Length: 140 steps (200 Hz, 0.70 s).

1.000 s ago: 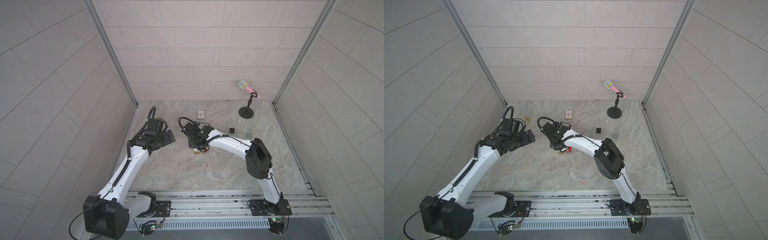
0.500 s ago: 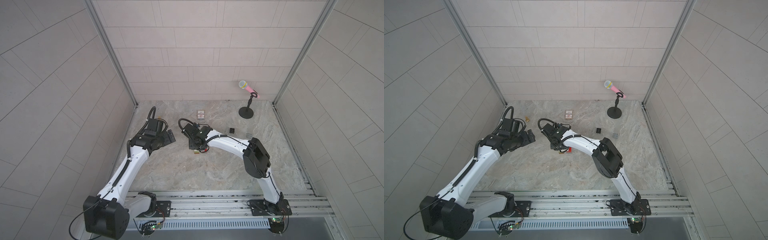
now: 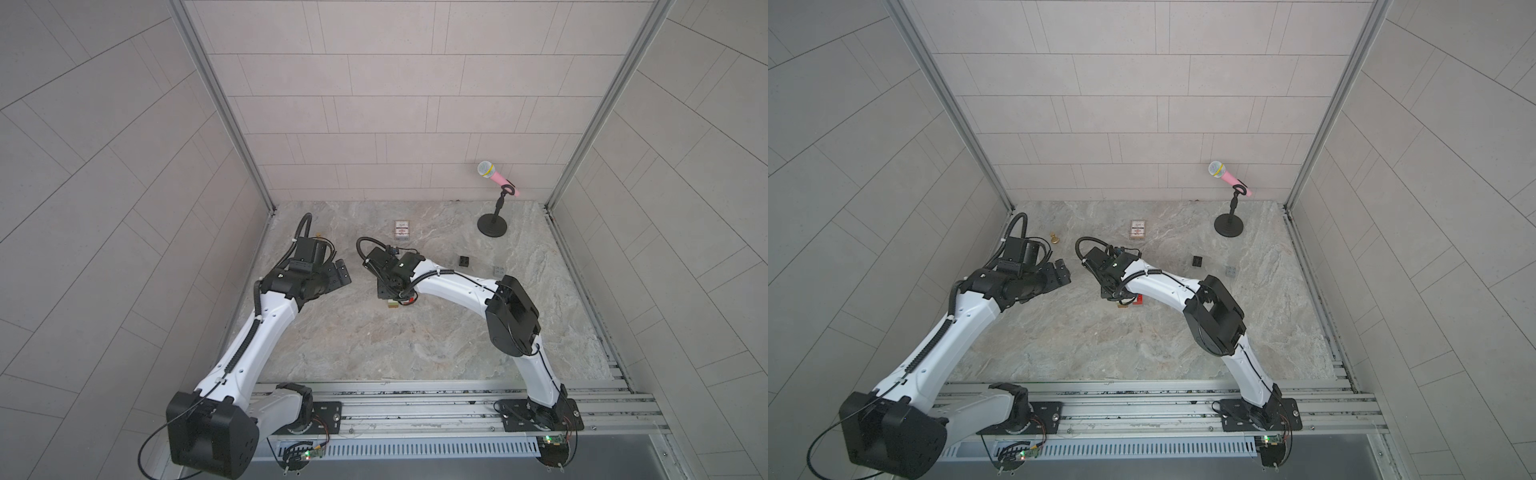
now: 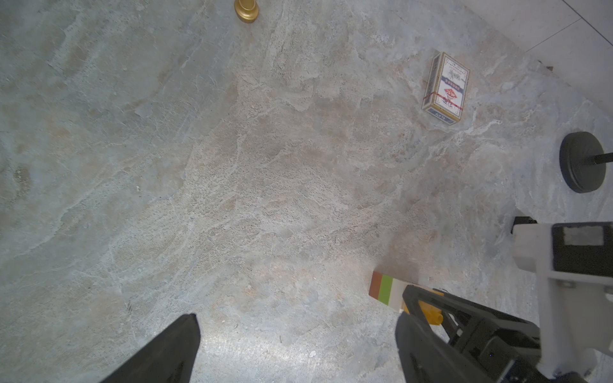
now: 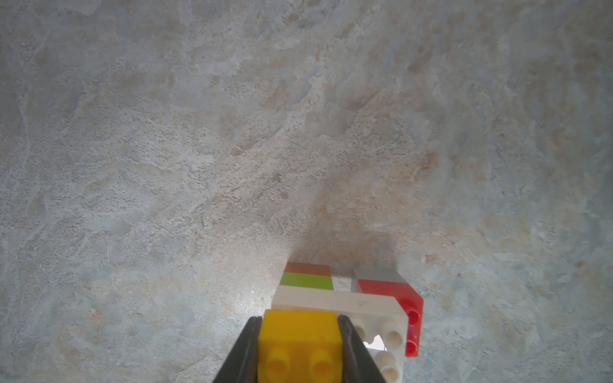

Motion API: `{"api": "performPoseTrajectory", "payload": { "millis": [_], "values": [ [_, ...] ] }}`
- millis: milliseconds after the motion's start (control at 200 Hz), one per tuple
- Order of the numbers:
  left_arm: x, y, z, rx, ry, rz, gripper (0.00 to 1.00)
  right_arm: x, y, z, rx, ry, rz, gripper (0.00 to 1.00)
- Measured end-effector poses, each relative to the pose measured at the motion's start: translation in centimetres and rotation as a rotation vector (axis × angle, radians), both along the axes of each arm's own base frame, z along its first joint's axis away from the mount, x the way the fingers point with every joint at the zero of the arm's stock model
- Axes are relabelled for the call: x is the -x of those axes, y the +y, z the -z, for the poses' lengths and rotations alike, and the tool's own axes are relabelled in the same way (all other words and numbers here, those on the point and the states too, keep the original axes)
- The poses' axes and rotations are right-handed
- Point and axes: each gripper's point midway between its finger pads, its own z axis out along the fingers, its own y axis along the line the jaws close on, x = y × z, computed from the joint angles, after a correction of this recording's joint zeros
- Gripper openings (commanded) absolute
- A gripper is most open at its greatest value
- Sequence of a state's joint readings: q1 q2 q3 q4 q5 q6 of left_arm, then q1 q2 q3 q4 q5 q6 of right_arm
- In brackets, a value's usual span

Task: Assemble the letter h with lego
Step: Assemble the lego brick with the lego brick.

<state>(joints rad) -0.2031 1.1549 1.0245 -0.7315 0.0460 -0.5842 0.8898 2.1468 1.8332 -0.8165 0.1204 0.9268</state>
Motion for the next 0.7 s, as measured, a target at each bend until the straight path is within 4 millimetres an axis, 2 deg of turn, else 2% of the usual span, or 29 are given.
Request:
{"api": "performPoseTrajectory", "payload": {
  "millis": [145,295,570,701],
  "values": [
    [0.01,-0.07,0.00,0.003,0.001,0.002,1.00,-0.02,-0.03,-0.04,0.004,-0.002,-0.004,0.35],
    [0.03,-0.15,0.00,0.007,0.001,0.006,1.00,-0.12,-0.02,-0.25,0.007,-0.006,-0.010,0.55],
    [0.06,-0.30,0.01,0.014,0.003,0.011,1.00,-0.30,0.34,-0.69,-0.006,-0.014,-0.019,0.56],
    [0.07,-0.35,0.01,0.017,0.003,0.012,1.00,-0.29,0.35,-0.68,-0.006,-0.014,-0.019,0.53]
  ]
}}
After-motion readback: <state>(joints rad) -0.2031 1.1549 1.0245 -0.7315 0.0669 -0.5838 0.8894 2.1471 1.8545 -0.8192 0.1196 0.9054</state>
